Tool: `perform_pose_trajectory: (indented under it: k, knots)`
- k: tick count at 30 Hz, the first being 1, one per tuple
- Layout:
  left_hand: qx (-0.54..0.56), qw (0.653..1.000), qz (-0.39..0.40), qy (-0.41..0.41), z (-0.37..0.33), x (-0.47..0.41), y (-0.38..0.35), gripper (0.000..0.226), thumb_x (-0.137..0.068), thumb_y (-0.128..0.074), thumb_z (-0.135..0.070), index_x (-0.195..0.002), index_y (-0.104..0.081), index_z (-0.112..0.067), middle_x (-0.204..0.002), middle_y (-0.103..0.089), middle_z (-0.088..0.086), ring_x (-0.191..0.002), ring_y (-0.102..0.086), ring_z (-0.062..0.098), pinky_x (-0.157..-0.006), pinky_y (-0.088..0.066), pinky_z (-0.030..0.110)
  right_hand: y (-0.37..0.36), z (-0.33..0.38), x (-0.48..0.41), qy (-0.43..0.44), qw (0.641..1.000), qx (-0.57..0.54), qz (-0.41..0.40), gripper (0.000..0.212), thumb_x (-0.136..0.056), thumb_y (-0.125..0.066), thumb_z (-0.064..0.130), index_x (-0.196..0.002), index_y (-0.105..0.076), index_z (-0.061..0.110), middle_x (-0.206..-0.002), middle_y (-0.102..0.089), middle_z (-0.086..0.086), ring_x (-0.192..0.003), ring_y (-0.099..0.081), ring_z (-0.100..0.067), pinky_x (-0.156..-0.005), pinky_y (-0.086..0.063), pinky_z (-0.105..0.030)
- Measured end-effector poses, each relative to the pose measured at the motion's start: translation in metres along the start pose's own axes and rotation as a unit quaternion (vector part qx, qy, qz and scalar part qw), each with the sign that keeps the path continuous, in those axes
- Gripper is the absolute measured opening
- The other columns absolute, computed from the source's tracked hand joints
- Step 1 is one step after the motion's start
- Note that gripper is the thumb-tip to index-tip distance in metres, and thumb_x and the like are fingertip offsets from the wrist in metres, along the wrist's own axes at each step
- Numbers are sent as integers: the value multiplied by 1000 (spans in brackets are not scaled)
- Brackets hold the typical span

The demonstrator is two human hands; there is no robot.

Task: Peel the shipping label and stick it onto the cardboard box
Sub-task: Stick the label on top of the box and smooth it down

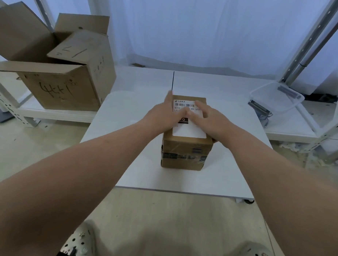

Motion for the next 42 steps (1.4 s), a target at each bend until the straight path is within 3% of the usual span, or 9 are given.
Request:
perform_pose_trajectory:
  k: [3,5,12,18,20,25,32,37,42]
  knots:
    - [33,999,-14,34,7,-1,0,54,-90,-53,-49,-128,-47,-12,-120,-62,4,-90,-56,15,-62,-46,20,-3,-1,-1,-9,999,-31,-4,79,-90,-49,53,-151,-5,30,-132,-43,10,-109,-55,-20,-90,-52,-36]
    - [53,998,-30,34,9,-2,4,46,-89,-54,-49,-117,-56,-12,-111,-66,3,-91,-62,18,-74,-54,29,-2,-4,-4,-17,999,-48,-9,76,-92,-51,48,-151,-7,30,-132,-49,7,-105,-60,-21,-87,-55,-39]
    - [90,995,-37,37,16,-2,9,38,-96,-45,-39,-116,-59,-10,-110,-68,6,-96,-67,24,-85,-56,42,-1,-10,-4,-48,993,-108,-11,54,-101,-37,36,-150,-14,36,-124,-55,2,-85,-59,-12,-54,-49,-30]
    - [156,984,-39,74,19,-5,9,38,-96,-36,-38,-114,-52,-9,-107,-65,7,-97,-64,27,-71,-58,40,3,-6,-7,-47,996,-62,-52,57,-101,-30,38,-152,-6,29,-149,-39,-5,-121,-51,-25,-92,-47,-36]
    - [150,984,-22,92,17,-7,5,56,-92,-41,-53,-128,-42,-10,-107,-61,2,-92,-61,22,-61,-53,31,6,-5,-9,-63,994,-67,-65,66,-98,-35,46,-152,-6,22,-145,-43,-8,-115,-55,-26,-84,-48,-33]
    - [50,995,-35,79,12,-21,5,67,-83,-56,-59,-128,-41,-11,-116,-62,5,-93,-64,21,-65,-52,27,12,-9,-23,-94,989,-85,-75,45,-88,-57,47,-113,-57,10,-110,-68,-10,-93,-67,-27,-82,-57,-39]
    - [-33,991,-105,73,12,-36,12,50,-87,-43,-61,-103,-52,-14,-96,-62,1,-88,-60,22,-68,-43,31,16,-5,-39,-101,987,10,-121,54,-81,-53,65,-96,-43,14,-78,-52,2,-76,-56,-21,-62,-44,-30]
    - [-12,992,-106,74,17,-40,15,40,-93,-38,-48,-88,-56,-13,-91,-67,4,-79,-65,26,-80,-54,37,22,-10,-49,-103,984,25,-145,41,-94,-42,51,-95,-48,10,-89,-53,-4,-81,-52,-23,-68,-38,-31]
    - [74,990,-84,86,28,-26,16,41,-98,-32,-40,-88,-56,-8,-87,-69,10,-66,-68,26,-67,-59,36,17,-16,-35,-112,980,-134,-100,32,-98,-40,33,-82,-50,8,-85,-62,-9,-79,-62,-27,-57,-44,-27]
Point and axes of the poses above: each hand's wrist, its own x-axis away from the middle knuckle, its own y-axis out of the back of the hand, z = x × y, the point moved 8 cm from there along -x, towards the middle knuckle
